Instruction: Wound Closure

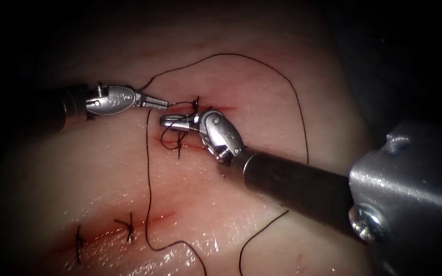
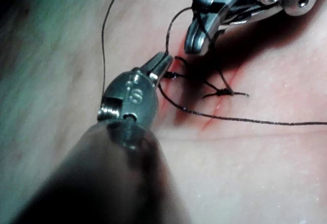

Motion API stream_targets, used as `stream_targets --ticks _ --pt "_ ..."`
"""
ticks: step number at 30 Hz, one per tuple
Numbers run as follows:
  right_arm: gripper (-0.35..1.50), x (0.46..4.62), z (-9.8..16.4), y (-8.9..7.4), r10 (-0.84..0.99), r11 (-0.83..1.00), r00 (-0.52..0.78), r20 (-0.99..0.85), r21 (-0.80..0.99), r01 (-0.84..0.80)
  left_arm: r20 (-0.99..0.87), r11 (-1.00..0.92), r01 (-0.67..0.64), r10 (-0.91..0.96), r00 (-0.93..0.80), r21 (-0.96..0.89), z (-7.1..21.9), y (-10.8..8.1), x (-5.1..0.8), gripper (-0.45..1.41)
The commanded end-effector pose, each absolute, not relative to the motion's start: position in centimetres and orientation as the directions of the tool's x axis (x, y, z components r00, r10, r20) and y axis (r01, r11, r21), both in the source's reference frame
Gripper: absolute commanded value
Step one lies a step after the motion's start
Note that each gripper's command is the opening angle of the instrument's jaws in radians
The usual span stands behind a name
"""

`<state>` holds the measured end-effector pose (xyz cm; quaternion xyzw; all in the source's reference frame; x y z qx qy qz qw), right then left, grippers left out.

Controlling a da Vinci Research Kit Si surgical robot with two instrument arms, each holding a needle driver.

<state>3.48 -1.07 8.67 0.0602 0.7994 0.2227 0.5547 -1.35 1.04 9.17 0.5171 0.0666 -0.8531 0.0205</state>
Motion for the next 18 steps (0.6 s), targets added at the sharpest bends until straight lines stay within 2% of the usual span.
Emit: stream_targets --ticks 1,5,15,18 --pt "-0.35 3.62 8.72 -1.06 0.34 0.891 -0.395 -0.853 0.427 -0.155 -0.887 -0.99 0.104 0.037 -0.46 -0.096 9.23 1.09 -1.41 -0.45" --pt "-0.35 3.62 8.7 -1.06 0.329 0.862 -0.44 -0.835 0.456 -0.222 -0.898 -0.989 0.11 0.046 -0.437 -0.104 9.27 1.02 -1.47 -0.45" --pt "-0.35 3.66 8.53 -1.16 0.351 0.711 -0.404 -0.844 0.521 -0.471 -0.914 -0.986 0.104 0.081 -0.398 -0.133 9.44 0.75 -1.65 -0.45" --pt "-0.35 3.62 8.48 -1.22 0.461 0.519 -0.433 -0.775 0.631 -0.577 -0.913 -0.985 0.1 0.09 -0.397 -0.14 9.46 0.68 -1.66 -0.45"
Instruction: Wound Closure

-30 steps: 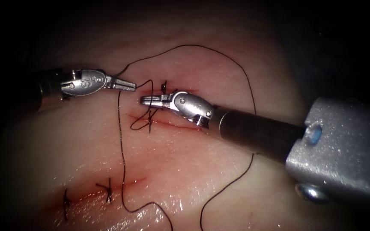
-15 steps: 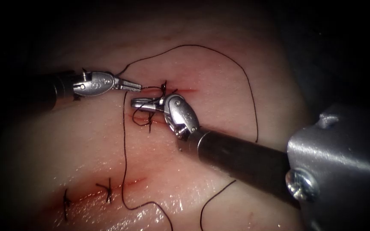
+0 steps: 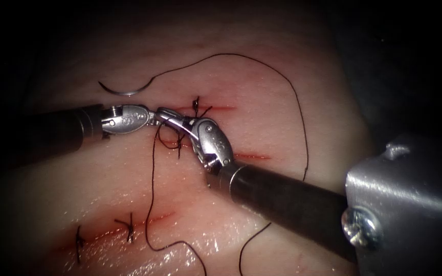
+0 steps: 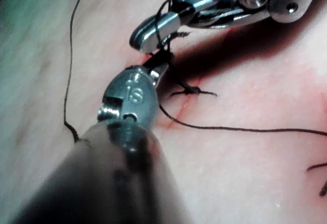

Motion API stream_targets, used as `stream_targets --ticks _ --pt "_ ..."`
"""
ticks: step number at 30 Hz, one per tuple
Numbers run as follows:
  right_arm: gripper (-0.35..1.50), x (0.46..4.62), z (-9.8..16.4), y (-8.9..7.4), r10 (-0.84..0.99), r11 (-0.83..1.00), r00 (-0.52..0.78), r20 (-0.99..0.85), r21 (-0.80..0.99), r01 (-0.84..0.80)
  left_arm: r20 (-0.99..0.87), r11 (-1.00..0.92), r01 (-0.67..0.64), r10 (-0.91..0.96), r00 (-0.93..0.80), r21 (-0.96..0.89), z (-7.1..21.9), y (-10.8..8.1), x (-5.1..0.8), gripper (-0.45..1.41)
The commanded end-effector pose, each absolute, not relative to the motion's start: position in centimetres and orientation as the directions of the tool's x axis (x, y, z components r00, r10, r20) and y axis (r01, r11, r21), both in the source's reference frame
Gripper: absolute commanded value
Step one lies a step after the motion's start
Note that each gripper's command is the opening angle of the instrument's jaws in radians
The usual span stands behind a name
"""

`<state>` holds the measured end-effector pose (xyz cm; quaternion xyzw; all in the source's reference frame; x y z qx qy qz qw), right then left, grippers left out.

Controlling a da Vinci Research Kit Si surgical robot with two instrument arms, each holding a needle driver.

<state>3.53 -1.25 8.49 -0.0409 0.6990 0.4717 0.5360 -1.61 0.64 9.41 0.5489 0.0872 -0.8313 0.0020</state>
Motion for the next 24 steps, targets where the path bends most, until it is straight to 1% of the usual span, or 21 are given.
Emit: stream_targets --ticks 1,2,4,6,7,8,10,11,13,14,15,16,18,20,21,24 --pt "-0.35 3.58 8.47 -1.25 0.504 0.432 -0.424 -0.752 0.645 -0.63 -0.913 -0.985 0.098 0.093 -0.397 -0.142 9.46 0.64 -1.66 -0.45" --pt "-0.35 3.55 8.47 -1.26 0.532 0.371 -0.419 -0.736 0.647 -0.666 -0.914 -0.985 0.099 0.092 -0.395 -0.142 9.45 0.62 -1.66 -0.45" --pt "-0.35 3.52 8.47 -1.27 0.551 0.319 -0.394 -0.736 0.622 -0.715 -0.914 -0.985 0.097 0.095 -0.395 -0.145 9.44 0.58 -1.67 -0.45" --pt "-0.11 3.5 8.51 -1.28 0.561 0.264 -0.38 -0.736 0.594 -0.76 -0.914 -0.984 0.096 0.099 -0.393 -0.148 9.43 0.54 -1.68 -0.45" --pt "0.1 3.49 8.53 -1.28 0.563 0.236 -0.389 -0.729 0.593 -0.77 -0.915 -0.984 0.097 0.099 -0.391 -0.148 9.42 0.52 -1.7 -0.45" --pt "0.24 3.49 8.54 -1.27 0.566 0.217 -0.395 -0.723 0.593 -0.775 -0.916 -0.984 0.098 0.098 -0.389 -0.147 9.42 0.5 -1.71 -0.45" --pt "0.34 3.48 8.6 -1.26 0.585 0.179 -0.404 -0.703 0.598 -0.781 -0.915 -0.984 0.095 0.101 -0.39 -0.149 9.41 0.46 -1.74 -0.45" --pt "0.42 3.47 8.62 -1.25 0.593 0.165 -0.407 -0.695 0.6 -0.783 -0.915 -0.985 0.094 0.1 -0.39 -0.148 9.41 0.44 -1.75 -0.45" --pt "0.66 3.44 8.68 -1.24 0.597 0.128 -0.427 -0.679 0.606 -0.785 -0.917 -0.985 0.096 0.099 -0.385 -0.146 9.4 0.41 -1.78 -0.45" --pt "0.74 3.43 8.71 -1.24 0.604 0.108 -0.442 -0.663 0.618 -0.779 -0.919 -0.985 0.097 0.098 -0.383 -0.146 9.41 0.41 -1.79 -0.45" --pt "1.05 3.43 8.79 -1.23 0.616 0.073 -0.464 -0.636 0.633 -0.771 -0.919 -0.984 0.099 0.097 -0.383 -0.146 9.41 0.41 -1.82 -0.45" --pt "1.13 3.42 8.82 -1.24 0.623 0.054 -0.478 -0.62 0.643 -0.764 -0.919 -0.984 0.099 0.098 -0.382 -0.146 9.42 0.41 -1.83 -0.45" --pt "1.21 3.41 8.89 -1.24 0.633 0.018 -0.504 -0.588 0.662 -0.749 -0.918 -0.984 0.101 0.098 -0.385 -0.147 9.43 0.43 -1.87 -0.45" --pt "1.21 3.4 8.96 -1.25 0.638 -0.01 -0.536 -0.553 0.69 -0.724 -0.917 -0.984 0.101 0.098 -0.386 -0.148 9.45 0.44 -1.9 -0.45" --pt "1.25 3.37 9.02 -1.28 0.631 -0.051 -0.578 -0.517 0.716 -0.696 -0.917 -0.984 0.1 0.099 -0.386 -0.148 9.47 0.46 -1.93 -0.45" --pt "1.18 3.33 9.09 -1.38 0.633 -0.119 -0.631 -0.448 0.75 -0.651 -0.918 -0.984 0.1 0.098 -0.384 -0.147 9.5 0.49 -1.95 -0.45"
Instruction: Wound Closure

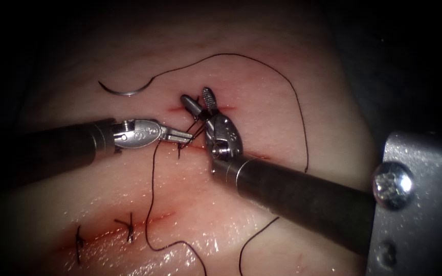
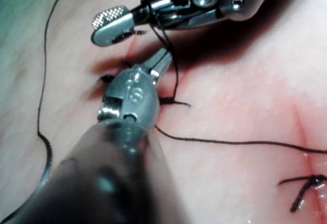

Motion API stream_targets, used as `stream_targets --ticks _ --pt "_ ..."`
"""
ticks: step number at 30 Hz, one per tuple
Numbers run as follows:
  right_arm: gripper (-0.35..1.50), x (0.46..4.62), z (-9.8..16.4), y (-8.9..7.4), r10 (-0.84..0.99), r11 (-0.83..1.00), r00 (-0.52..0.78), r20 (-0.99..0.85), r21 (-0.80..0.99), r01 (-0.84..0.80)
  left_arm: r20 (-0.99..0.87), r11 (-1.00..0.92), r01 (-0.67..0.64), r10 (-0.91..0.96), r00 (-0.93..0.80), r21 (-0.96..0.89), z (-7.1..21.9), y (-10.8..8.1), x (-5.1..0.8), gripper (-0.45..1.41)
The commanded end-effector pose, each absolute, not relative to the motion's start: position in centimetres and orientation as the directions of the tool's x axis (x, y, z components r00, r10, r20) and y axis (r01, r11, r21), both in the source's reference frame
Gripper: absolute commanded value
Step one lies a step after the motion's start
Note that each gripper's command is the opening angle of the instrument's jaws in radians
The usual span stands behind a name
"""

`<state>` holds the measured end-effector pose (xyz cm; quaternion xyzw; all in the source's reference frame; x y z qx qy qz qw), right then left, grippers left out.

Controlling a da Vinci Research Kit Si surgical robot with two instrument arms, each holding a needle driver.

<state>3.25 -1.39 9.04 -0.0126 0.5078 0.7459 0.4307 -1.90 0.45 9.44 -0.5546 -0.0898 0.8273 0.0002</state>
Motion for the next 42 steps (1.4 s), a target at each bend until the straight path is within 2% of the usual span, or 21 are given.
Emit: stream_targets --ticks 1,8,17,26,32,33,35,36,37,38,42 --pt "1.11 3.32 9.12 -1.45 0.639 -0.155 -0.653 -0.406 0.764 -0.627 -0.919 -0.984 0.101 0.098 -0.382 -0.147 9.51 0.5 -1.96 -0.45" --pt "1.11 3.26 9.22 -1.77 0.678 -0.251 -0.691 -0.251 0.804 -0.539 -0.921 -0.982 0.113 0.095 -0.379 -0.148 9.51 0.49 -1.92 -0.45" --pt "1.0 3.27 9.36 -1.85 0.663 -0.272 -0.681 -0.311 0.748 -0.606 -0.919 -0.981 0.119 0.095 -0.382 -0.151 9.51 0.46 -1.89 -0.45" --pt "1.0 3.32 9.65 -1.7 0.66 -0.262 -0.665 -0.349 0.723 -0.64 -0.918 -0.98 0.129 0.091 -0.386 -0.151 9.51 0.39 -1.85 -0.45" --pt "0.89 3.3 9.77 -1.61 0.666 -0.264 -0.66 -0.348 0.718 -0.644 -0.917 -0.979 0.127 0.097 -0.386 -0.157 9.51 0.39 -1.85 -0.45" --pt "0.81 3.31 9.77 -1.61 0.669 -0.263 -0.658 -0.346 0.718 -0.644 -0.917 -0.979 0.127 0.097 -0.386 -0.157 9.51 0.39 -1.85 -0.45" --pt "0.46 3.32 9.77 -1.64 0.681 -0.268 -0.649 -0.338 0.711 -0.651 -0.917 -0.979 0.13 0.096 -0.387 -0.158 9.51 0.39 -1.85 -0.45" --pt "0.21 3.32 9.77 -1.65 0.686 -0.268 -0.646 -0.335 0.709 -0.652 -0.917 -0.979 0.13 0.096 -0.387 -0.158 9.5 0.39 -1.85 -0.45" --pt "-0.15 3.33 9.77 -1.66 0.687 -0.269 -0.645 -0.334 0.708 -0.653 -0.917 -0.979 0.13 0.096 -0.387 -0.158 9.5 0.38 -1.85 -0.45" --pt "-0.35 3.33 9.76 -1.67 0.687 -0.269 -0.645 -0.334 0.708 -0.653 -0.917 -0.979 0.13 0.096 -0.387 -0.158 9.5 0.38 -1.85 -0.45" --pt "-0.35 3.34 9.7 -1.73 0.684 -0.279 -0.655 -0.32 0.716 -0.64 -0.917 -0.979 0.131 0.095 -0.388 -0.157 9.49 0.37 -1.82 -0.45"
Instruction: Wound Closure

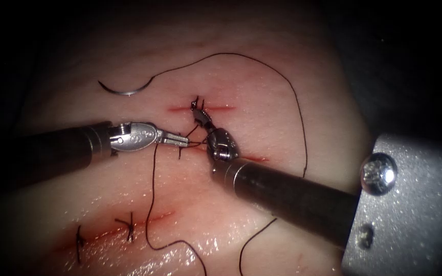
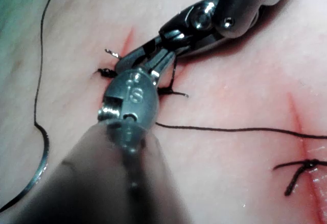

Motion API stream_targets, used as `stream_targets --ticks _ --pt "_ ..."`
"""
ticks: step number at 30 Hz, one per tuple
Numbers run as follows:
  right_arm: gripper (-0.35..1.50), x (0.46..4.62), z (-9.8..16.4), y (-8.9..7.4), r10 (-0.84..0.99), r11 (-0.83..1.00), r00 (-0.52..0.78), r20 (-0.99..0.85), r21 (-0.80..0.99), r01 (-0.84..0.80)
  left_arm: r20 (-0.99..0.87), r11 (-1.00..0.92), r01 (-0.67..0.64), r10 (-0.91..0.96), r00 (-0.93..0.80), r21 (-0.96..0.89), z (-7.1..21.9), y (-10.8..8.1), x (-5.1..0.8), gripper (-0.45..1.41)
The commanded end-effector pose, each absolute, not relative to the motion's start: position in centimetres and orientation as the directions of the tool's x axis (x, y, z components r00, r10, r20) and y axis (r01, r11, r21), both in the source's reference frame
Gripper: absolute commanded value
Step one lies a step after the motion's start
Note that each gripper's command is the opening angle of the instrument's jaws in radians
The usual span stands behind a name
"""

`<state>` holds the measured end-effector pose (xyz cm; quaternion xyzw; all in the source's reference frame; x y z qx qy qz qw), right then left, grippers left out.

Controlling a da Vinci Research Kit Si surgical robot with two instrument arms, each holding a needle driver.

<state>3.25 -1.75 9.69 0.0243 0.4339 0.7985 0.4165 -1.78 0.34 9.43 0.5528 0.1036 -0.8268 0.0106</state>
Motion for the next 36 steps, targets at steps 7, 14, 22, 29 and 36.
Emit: stream_targets --ticks 7,14,22,29,36 --pt "-0.35 3.38 9.4 -1.9 0.681 -0.251 -0.662 -0.312 0.751 -0.611 -0.909 -0.979 0.129 0.094 -0.405 -0.158 9.5 0.4 -1.68 -0.45" --pt "-0.35 3.44 9.0 -1.9 0.699 -0.08 -0.572 -0.429 0.748 -0.659 -0.896 -0.98 0.102 0.11 -0.431 -0.17 9.4 0.5 -1.46 -0.45" --pt "-0.35 3.47 9.0 -2.0 0.713 0.075 -0.466 -0.524 0.718 -0.692 -0.865 -0.981 0.033 0.151 -0.478 -0.19 9.4 1.0 -1.22 -0.45" --pt "-0.35 3.53 8.8 -2.2 0.71 0.155 -0.41 -0.573 0.694 -0.703 -0.839 -0.978 -0.007 0.181 -0.514 -0.206 9.7 1.5 -1.15 -0.45" --pt "-0.35 3.5 8.8 -2.3 0.706 0.196 -0.379 -0.599 0.679 -0.708 -0.835 -0.973 -0.105 0.229 -0.501 -0.204 9.9 2.0 -0.99 -0.45"
